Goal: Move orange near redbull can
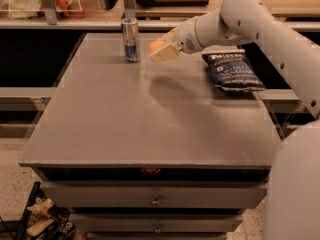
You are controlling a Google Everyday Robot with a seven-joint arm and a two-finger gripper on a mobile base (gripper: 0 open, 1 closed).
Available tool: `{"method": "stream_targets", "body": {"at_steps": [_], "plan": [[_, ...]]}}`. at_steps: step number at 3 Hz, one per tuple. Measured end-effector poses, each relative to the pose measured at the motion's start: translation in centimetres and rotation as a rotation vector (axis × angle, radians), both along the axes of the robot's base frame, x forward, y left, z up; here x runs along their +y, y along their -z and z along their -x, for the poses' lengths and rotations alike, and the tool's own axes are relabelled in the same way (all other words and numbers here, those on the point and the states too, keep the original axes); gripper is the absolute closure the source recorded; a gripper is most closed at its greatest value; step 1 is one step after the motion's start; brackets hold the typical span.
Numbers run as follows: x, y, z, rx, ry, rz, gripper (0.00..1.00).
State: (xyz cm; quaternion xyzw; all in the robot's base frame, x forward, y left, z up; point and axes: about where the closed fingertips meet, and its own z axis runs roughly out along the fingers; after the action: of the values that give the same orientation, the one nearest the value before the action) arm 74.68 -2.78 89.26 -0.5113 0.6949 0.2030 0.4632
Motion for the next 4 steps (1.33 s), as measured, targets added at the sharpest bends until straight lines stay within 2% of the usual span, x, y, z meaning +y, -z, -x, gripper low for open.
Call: {"method": "stream_targets", "body": {"at_steps": [2, 4], "plan": [[2.6, 0.9, -2.4, 0.018, -0.023, -0.04, 1.0], [4.2, 1.9, -3.2, 0.044, -0.054, -0.063, 1.0]]}}
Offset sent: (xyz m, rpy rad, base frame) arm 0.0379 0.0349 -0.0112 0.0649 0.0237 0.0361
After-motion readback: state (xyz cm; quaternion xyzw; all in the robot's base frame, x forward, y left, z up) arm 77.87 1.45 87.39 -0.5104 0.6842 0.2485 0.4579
